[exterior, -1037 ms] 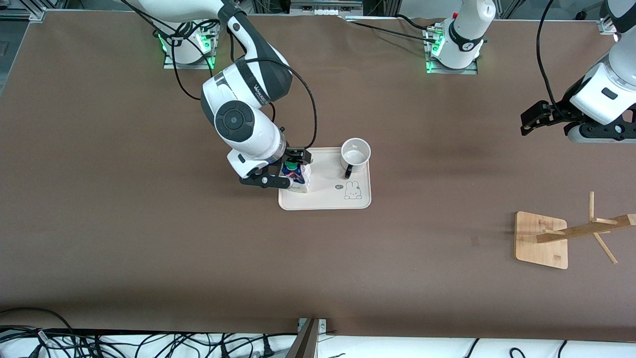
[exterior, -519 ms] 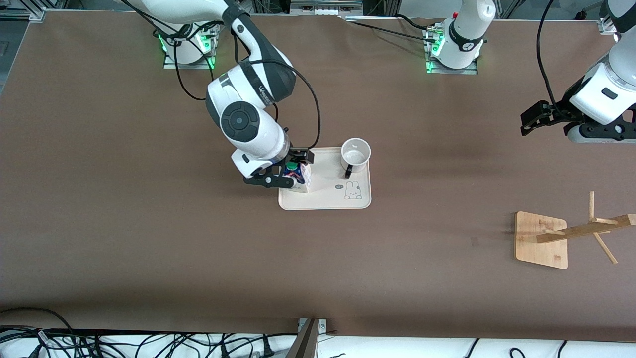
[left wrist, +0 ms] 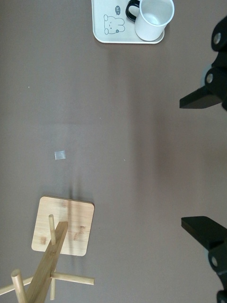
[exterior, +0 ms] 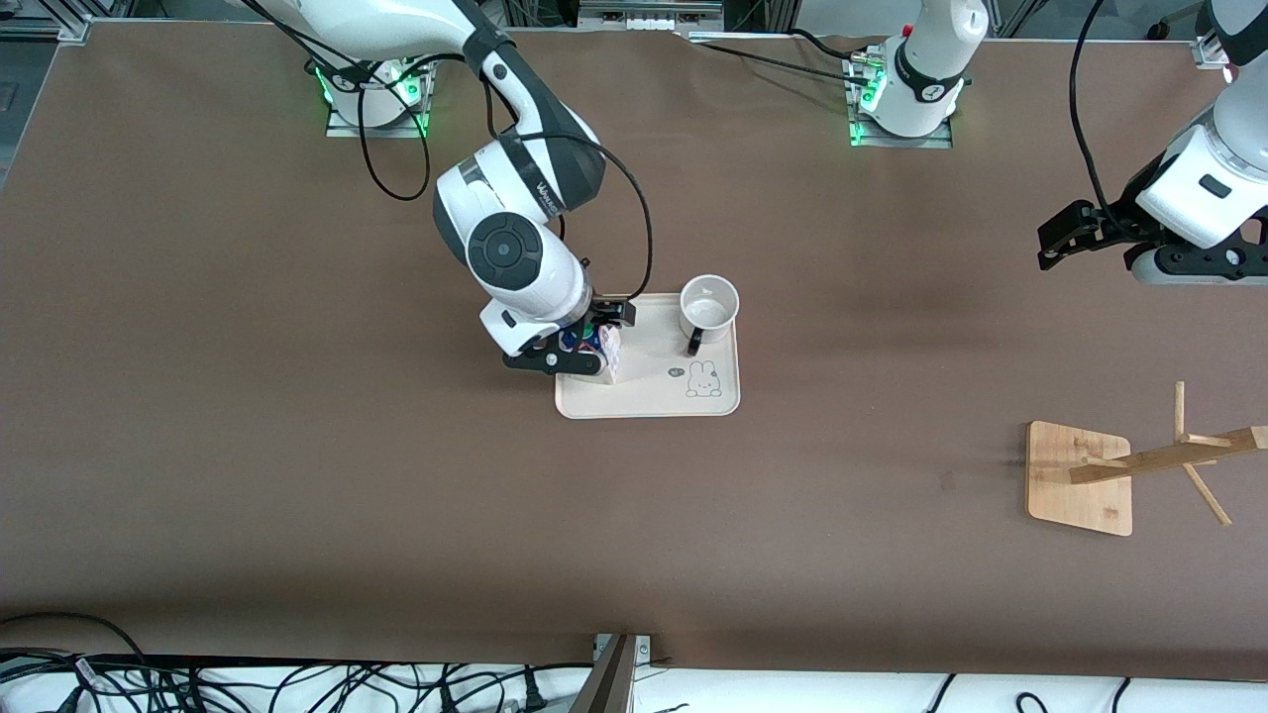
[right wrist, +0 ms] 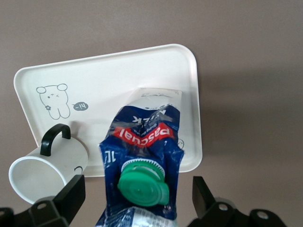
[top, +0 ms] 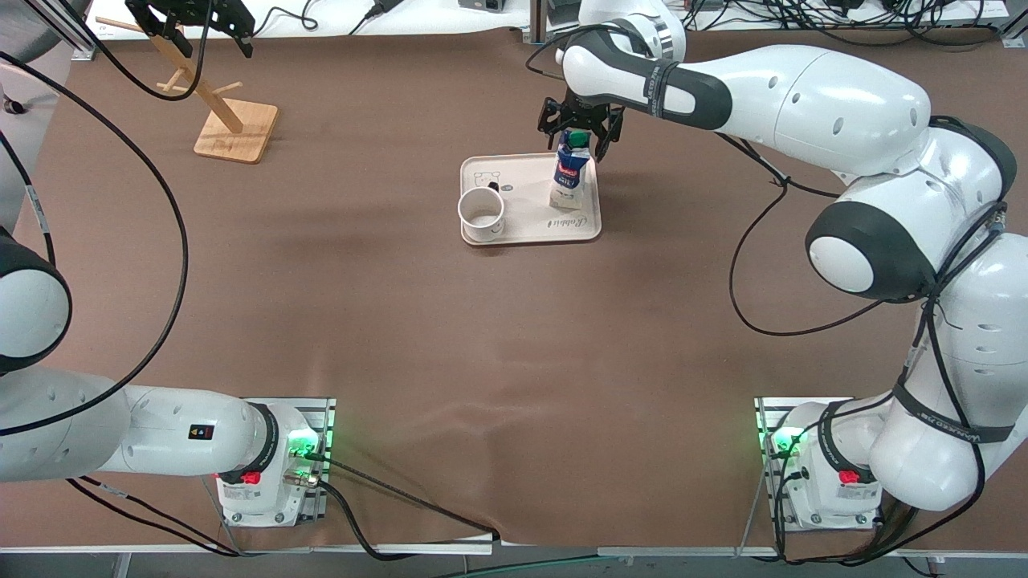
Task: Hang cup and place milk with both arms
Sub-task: 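Close the right gripper on the milk carton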
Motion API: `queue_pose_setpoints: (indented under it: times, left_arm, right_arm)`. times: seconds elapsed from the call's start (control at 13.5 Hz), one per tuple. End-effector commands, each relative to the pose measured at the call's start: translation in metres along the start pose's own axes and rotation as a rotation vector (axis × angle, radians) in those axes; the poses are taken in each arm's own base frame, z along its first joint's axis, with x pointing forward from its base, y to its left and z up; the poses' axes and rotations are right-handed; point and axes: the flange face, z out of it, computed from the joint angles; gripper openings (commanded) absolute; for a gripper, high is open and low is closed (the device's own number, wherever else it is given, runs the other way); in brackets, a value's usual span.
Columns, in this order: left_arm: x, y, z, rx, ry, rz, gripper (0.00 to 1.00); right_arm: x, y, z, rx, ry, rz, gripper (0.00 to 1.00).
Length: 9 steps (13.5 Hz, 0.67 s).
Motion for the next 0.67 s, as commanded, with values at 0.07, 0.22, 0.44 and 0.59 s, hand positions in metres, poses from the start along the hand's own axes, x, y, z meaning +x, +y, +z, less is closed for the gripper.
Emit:
queue_pose_setpoints:
  times: [0.07, 0.22, 0.44, 0.59]
  left_arm:
    - [0.003, 0.001, -0.005, -0.004, -0.006, 0.017, 1.00]
    - [0.003, 0.002, -0.005, -0.004, -0.008, 0.020, 1.00]
    - [0.003, 0.002, -0.005, -0.004, -0.008, 0.018, 1.00]
    - [0.003, 0.002, -0.004, -0.004, -0.012, 0.018, 1.00]
  right_arm:
    - [0.005, 0.002, 0.003, -0.024, 0.023, -0.016, 1.00]
    - [0.008, 0.006, 0.007, -0.027, 0.019, -0.014, 1.00]
    - [0.011, 0.004, 0.010, -0.008, 0.028, 0.002, 1.00]
    - [0.010, 0.004, 0.011, -0.005, 0.029, 0.005, 0.81]
